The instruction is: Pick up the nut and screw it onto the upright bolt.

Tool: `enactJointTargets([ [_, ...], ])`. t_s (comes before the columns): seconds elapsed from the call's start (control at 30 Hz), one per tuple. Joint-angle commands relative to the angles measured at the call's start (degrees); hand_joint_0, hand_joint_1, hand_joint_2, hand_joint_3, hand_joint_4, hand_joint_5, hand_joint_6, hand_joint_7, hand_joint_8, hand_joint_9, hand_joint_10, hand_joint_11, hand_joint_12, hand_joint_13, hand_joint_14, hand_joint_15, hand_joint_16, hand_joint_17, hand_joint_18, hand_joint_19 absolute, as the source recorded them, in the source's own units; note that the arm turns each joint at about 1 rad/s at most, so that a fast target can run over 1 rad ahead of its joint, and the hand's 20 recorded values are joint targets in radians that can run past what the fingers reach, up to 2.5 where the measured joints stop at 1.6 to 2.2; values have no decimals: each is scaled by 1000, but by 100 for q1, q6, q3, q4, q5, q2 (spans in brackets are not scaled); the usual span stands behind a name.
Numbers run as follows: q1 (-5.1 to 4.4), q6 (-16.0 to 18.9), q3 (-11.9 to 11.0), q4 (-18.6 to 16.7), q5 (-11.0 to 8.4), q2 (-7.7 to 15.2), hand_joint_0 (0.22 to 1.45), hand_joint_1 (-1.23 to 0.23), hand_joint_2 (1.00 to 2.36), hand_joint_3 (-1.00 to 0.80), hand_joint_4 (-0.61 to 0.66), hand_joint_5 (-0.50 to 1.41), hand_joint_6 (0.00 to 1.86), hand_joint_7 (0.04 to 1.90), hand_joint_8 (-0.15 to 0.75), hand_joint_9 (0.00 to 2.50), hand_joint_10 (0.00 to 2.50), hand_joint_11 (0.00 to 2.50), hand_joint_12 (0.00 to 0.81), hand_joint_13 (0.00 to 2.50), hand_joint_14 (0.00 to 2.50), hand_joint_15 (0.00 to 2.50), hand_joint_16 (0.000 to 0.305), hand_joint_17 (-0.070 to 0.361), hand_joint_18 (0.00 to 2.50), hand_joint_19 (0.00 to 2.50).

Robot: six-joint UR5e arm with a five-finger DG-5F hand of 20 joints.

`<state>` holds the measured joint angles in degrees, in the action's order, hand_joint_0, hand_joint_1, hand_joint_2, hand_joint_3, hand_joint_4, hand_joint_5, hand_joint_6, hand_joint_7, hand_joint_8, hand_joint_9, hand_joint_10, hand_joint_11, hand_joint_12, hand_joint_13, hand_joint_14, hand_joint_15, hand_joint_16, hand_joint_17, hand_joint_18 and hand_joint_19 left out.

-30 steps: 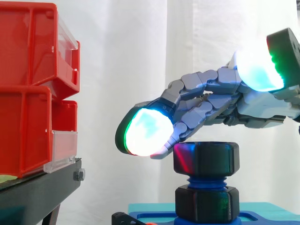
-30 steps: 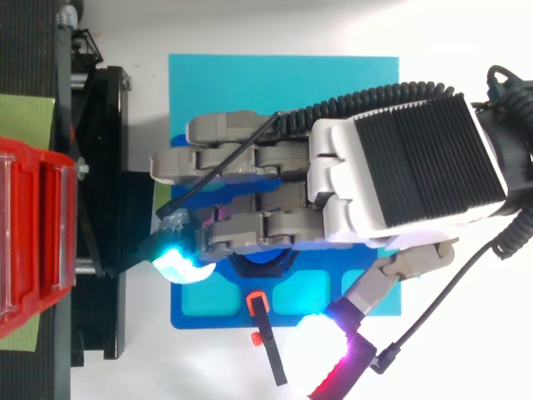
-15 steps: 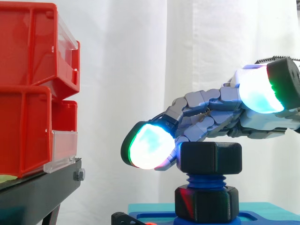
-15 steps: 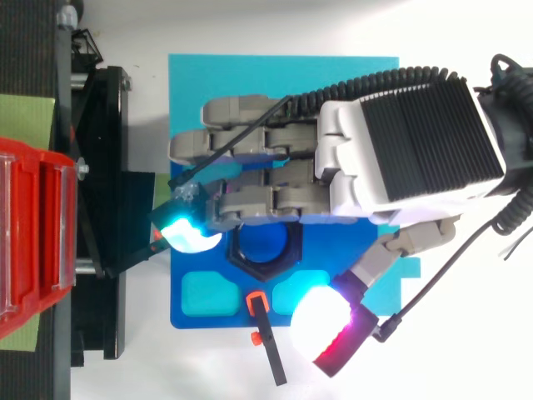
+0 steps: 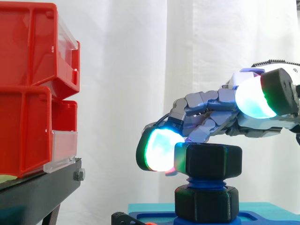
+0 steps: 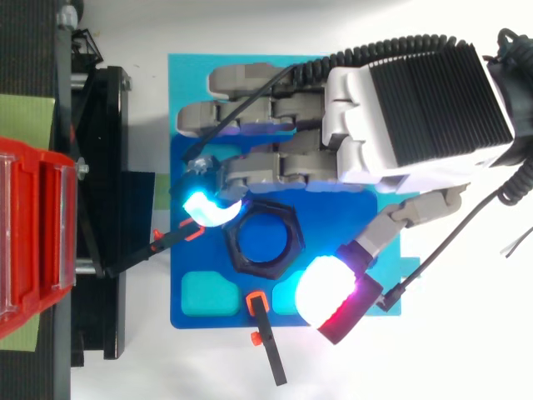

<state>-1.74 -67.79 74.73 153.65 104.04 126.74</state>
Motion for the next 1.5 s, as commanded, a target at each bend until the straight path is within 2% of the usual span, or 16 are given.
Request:
enactJointTargets([
  [0.0, 51, -6, -2, -1, 55, 0, 497, -218, 1000, -500, 211, -46, 504, 1257, 232, 529, 0, 0, 269, 200, 0, 0, 29, 66, 0, 0],
  [0.23, 148, -76, -37, -1, 178, 0, 506, -263, 1000, -500, 169, 10, 501, 1440, 235, 656, 0, 0, 246, 288, 0, 0, 26, 58, 0, 0],
  [0.3, 157, -85, -55, 16, 196, 0, 509, -270, 1000, -500, 147, 22, 500, 1462, 233, 697, 0, 0, 239, 323, 0, 0, 24, 55, 0, 0],
  [0.43, 244, -147, -108, 7, 328, 0, 514, -282, 1000, -500, 104, 43, 513, 1472, 224, 830, 0, 0, 218, 397, 0, 0, 21, 46, 67, 0],
  [0.8, 288, -147, -125, -10, 354, 0, 517, -295, 1000, -500, 58, 65, 501, 1509, 198, 1101, 0, 0, 178, 581, 0, 0, 13, 30, 254, 0],
  [0.87, 280, -147, -169, -10, 354, 0, 516, -290, 1000, -500, 77, 52, 501, 1469, 211, 1100, 0, 0, 183, 581, 0, 0, 14, 31, 251, 0],
  [0.93, 288, -147, -204, -10, 354, 0, 510, -263, 1000, -500, 155, 5, 504, 1297, 228, 1083, 0, 0, 199, 559, 0, 0, 16, 36, 212, 0],
  [0.97, 288, -147, -248, -1, 354, 0, 509, -263, 1000, -500, 165, 0, 504, 1278, 230, 1080, 0, 0, 203, 555, 0, 0, 16, 36, 209, 0],
  [1.03, 288, -147, -310, -10, 354, 0, 505, -246, 1000, -500, 222, -44, 504, 1084, 236, 1025, 0, 0, 217, 531, 0, 0, 18, 40, 175, 0],
  [1.07, 280, -147, -327, -10, 354, 0, 503, -243, 1000, -500, 227, -48, 504, 1068, 239, 1021, 0, 0, 218, 528, 0, 0, 18, 41, 171, 0],
  [1.1, 280, -147, -371, -1, 372, 0, 500, -241, 1000, -500, 244, -72, 504, 976, 240, 989, 0, 0, 226, 501, 0, 0, 19, 44, 149, 0],
  [1.13, 262, -147, -398, -10, 433, 0, 494, -235, 1000, -500, 239, -94, 503, 880, 230, 937, 0, 0, 236, 465, 0, 0, 22, 49, 122, 0],
  [1.23, 244, -147, -407, -81, 468, 0, 484, -223, 1000, -500, 197, -134, 502, 743, 217, 812, 0, 0, 255, 382, 0, 0, 26, 58, 40, 0],
  [1.33, 218, -138, -407, -256, 486, 0, 478, -218, 1000, -500, 183, -150, 502, 695, 210, 714, 0, 0, 264, 335, 0, 0, 29, 65, 0, 0],
  [1.47, 183, -138, -398, -318, 495, 0, 472, -202, 1000, -500, 161, -164, 502, 646, 201, 626, 0, 0, 276, 259, 0, 0, 32, 73, 0, 0],
])
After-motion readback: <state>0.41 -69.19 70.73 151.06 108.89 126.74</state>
